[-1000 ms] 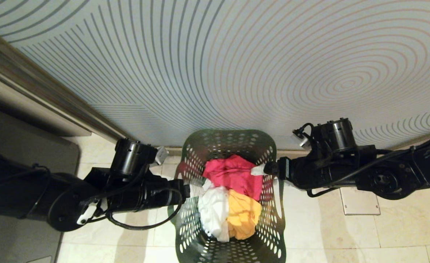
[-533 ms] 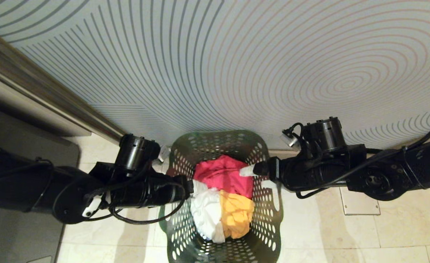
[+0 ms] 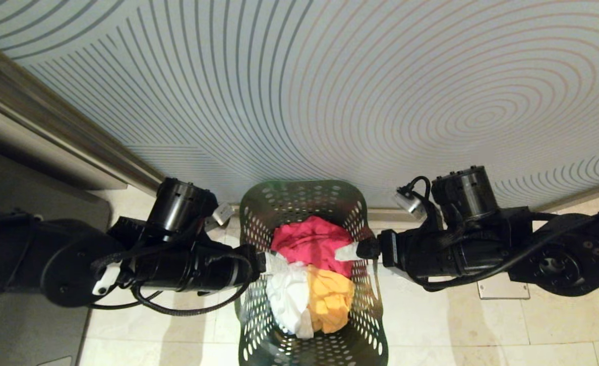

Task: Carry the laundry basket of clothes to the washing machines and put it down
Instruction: Pick up the clothes basket and put it beside the washing machine

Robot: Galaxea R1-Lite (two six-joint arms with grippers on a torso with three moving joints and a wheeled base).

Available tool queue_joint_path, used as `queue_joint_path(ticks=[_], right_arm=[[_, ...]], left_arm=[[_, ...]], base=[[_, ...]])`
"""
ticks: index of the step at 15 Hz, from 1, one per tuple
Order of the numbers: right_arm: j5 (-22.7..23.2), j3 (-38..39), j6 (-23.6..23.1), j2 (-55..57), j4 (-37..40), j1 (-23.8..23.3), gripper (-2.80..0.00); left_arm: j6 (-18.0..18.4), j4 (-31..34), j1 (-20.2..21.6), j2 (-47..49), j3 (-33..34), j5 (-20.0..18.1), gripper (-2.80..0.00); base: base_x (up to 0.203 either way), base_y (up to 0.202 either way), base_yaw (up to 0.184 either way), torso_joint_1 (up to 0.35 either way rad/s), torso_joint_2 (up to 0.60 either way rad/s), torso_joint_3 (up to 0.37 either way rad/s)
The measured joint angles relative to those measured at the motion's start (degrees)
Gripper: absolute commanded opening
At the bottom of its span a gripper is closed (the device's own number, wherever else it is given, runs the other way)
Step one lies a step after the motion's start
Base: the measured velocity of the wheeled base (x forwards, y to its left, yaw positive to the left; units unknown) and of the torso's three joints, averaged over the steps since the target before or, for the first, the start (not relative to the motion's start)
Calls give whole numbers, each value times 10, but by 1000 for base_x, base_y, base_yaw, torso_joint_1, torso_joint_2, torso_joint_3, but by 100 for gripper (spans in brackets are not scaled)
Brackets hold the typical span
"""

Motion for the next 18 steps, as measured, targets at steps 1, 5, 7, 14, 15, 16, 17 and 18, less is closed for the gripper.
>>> queue_joint_path(ticks=[1,5,7,14,15,16,17,18], right_arm=[[0,14,0,8,-24,2,0],[-4,42,1,52,-129,6,0],[-5,43,0,65,-133,7,0],[-24,47,1,81,-131,7,0],[-25,48,1,81,-131,7,0],[-25,48,1,82,-131,7,0],[-25,48,1,82,-130,7,0],[-25,48,1,82,-130,7,0]], left_arm=[[-4,-1,-2,5,1,0,0],[-9,-5,-16,31,2,0,0],[-17,-6,-21,43,2,0,0],[-89,-84,-49,75,1,1,0],[-89,-85,-52,80,4,2,0],[-89,-87,-54,86,7,4,0],[-89,-88,-55,89,9,4,0],[-88,-88,-56,94,10,5,-280]], base=[[0,0,0,0,0,0],[0,0,0,0,0,0],[0,0,0,0,0,0],[0,0,0,0,0,0],[0,0,0,0,0,0],[0,0,0,0,0,0],[0,0,0,0,0,0],[0,0,0,0,0,0]])
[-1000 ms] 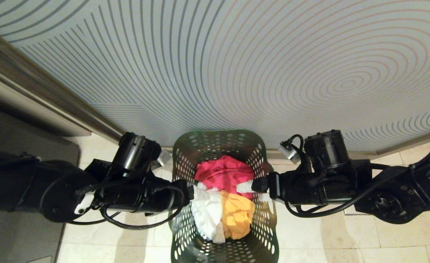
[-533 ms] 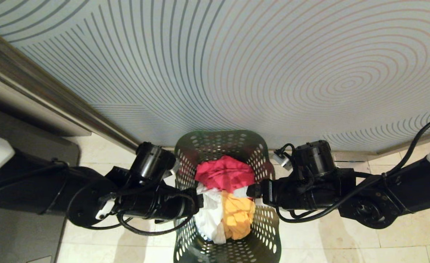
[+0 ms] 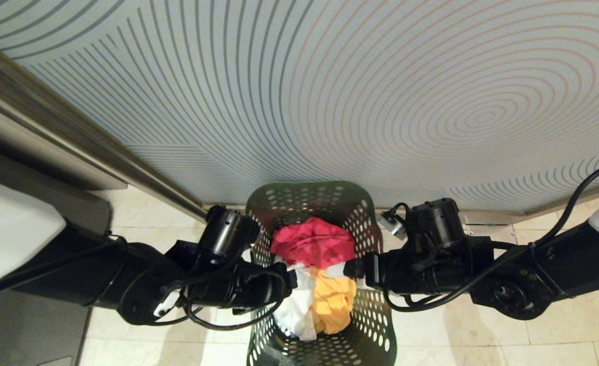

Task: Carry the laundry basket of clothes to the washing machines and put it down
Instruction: Pick up the clothes basket and put it beside the washing machine

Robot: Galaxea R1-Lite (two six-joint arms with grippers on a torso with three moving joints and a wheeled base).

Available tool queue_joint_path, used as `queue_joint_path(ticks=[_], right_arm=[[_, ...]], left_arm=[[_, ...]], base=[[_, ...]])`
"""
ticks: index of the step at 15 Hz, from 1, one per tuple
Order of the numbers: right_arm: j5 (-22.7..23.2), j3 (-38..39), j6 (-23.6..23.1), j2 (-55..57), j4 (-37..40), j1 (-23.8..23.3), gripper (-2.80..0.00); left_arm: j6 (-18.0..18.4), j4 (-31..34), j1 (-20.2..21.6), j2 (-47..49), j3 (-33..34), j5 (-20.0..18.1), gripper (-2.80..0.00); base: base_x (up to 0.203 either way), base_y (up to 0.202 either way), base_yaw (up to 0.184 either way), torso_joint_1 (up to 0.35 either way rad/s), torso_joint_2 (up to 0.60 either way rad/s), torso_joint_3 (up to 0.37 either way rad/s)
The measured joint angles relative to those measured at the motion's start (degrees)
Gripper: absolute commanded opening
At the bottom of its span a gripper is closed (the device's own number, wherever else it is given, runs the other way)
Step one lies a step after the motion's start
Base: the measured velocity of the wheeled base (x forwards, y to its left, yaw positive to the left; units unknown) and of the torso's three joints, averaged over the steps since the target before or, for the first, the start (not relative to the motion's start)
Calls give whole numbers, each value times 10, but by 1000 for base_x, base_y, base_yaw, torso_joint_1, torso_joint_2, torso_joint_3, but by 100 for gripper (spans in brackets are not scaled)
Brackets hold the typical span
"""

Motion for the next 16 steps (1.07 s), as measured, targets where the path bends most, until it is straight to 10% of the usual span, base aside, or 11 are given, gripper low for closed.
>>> queue_joint_path(ticks=[15,16], right_arm=[[-1,12,2,-32,40,13,0],[0,14,2,-35,40,13,-280]], left_arm=[[-1,-2,-24,6,0,1,-280],[-2,-2,-25,4,1,1,-280]], base=[[0,0,0,0,0,0],[0,0,0,0,0,0]])
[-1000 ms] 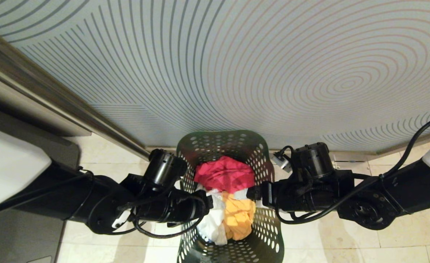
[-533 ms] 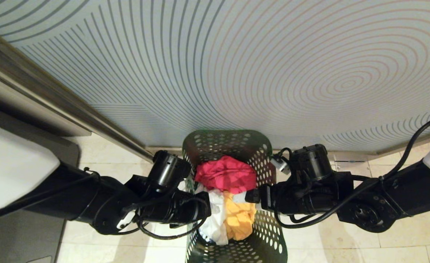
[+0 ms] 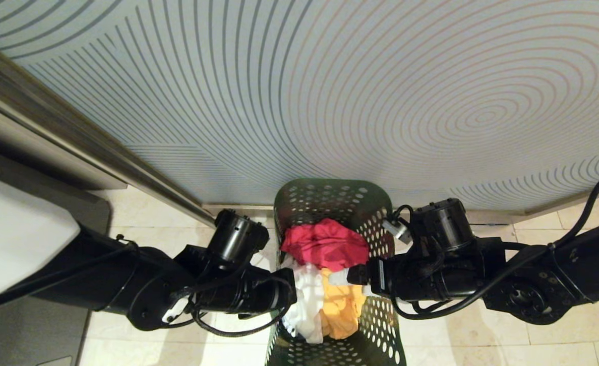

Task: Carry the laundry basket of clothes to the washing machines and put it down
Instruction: Pick up the clothes basket and put it beside the washing machine

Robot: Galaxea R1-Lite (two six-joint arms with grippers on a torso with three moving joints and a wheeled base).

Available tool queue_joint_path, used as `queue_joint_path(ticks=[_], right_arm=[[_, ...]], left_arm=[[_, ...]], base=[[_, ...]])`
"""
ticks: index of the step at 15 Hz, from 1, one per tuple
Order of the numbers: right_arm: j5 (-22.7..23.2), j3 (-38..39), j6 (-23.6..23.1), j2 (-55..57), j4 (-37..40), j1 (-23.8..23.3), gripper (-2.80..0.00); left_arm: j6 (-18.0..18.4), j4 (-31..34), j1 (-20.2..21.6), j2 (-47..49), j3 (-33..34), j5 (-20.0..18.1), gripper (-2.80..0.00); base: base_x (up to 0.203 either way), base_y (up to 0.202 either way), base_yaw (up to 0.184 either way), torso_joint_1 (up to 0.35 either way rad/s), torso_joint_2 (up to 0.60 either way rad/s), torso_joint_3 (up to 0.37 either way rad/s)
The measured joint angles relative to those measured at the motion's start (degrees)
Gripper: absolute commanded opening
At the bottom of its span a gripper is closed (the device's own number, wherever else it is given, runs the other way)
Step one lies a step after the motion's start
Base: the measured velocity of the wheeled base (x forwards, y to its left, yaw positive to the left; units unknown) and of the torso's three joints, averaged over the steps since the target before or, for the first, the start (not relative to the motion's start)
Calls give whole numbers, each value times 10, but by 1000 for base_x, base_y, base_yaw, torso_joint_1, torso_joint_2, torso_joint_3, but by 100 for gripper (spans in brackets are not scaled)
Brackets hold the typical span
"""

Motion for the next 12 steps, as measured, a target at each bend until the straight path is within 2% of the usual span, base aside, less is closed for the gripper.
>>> queue_joint_path(ticks=[10,12], right_arm=[[-3,14,-3,-2,-1,7,-280],[-18,31,-6,3,-4,7,-280]], left_arm=[[-2,2,-6,-13,11,-4,-280],[-1,1,-8,-20,16,-8,-280]], base=[[0,0,0,0,0,0],[0,0,0,0,0,0]])
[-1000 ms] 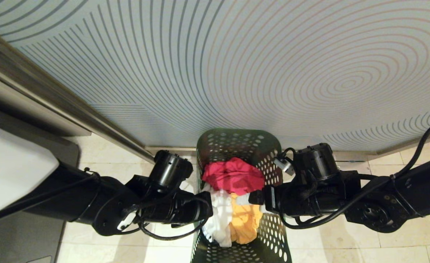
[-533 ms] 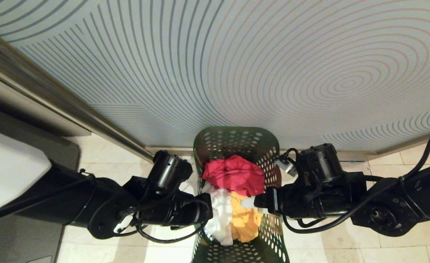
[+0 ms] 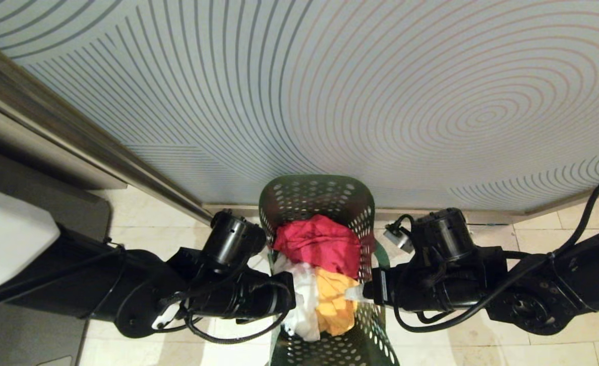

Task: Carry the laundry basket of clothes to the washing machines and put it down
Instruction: Pick up the clothes basket and put it beside the washing machine

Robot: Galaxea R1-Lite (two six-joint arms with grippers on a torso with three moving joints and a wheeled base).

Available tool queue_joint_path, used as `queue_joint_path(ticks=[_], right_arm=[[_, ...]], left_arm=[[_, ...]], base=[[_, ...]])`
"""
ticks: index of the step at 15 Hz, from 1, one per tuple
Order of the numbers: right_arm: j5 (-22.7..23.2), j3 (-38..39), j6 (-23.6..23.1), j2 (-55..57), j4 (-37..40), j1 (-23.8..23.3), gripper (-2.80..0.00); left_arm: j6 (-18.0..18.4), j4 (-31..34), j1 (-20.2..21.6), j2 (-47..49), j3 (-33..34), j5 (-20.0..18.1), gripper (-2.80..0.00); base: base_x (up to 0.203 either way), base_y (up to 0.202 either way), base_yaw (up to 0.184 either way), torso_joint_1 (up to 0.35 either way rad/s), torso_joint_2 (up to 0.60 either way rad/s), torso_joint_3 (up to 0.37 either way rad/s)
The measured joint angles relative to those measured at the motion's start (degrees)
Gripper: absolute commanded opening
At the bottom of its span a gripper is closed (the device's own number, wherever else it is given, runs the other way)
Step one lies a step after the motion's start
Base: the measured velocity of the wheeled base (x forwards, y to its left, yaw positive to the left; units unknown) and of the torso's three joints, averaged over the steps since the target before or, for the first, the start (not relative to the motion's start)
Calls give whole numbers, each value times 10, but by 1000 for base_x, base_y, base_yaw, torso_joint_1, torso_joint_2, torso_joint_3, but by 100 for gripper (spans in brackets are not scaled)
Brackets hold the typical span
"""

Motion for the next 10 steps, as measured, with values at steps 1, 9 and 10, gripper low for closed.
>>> queue_joint_path(ticks=[1,9,10], right_arm=[[-8,6,2,-1,0,1,-280],[-11,17,4,-79,54,20,-280],[-11,15,4,-89,62,21,-280]], left_arm=[[1,-1,0,-3,6,-7,-280],[0,-21,-3,-48,32,-57,-280],[-4,-22,-4,-55,36,-57,-280]], base=[[0,0,0,0,0,0],[0,0,0,0,0,0],[0,0,0,0,0,0]])
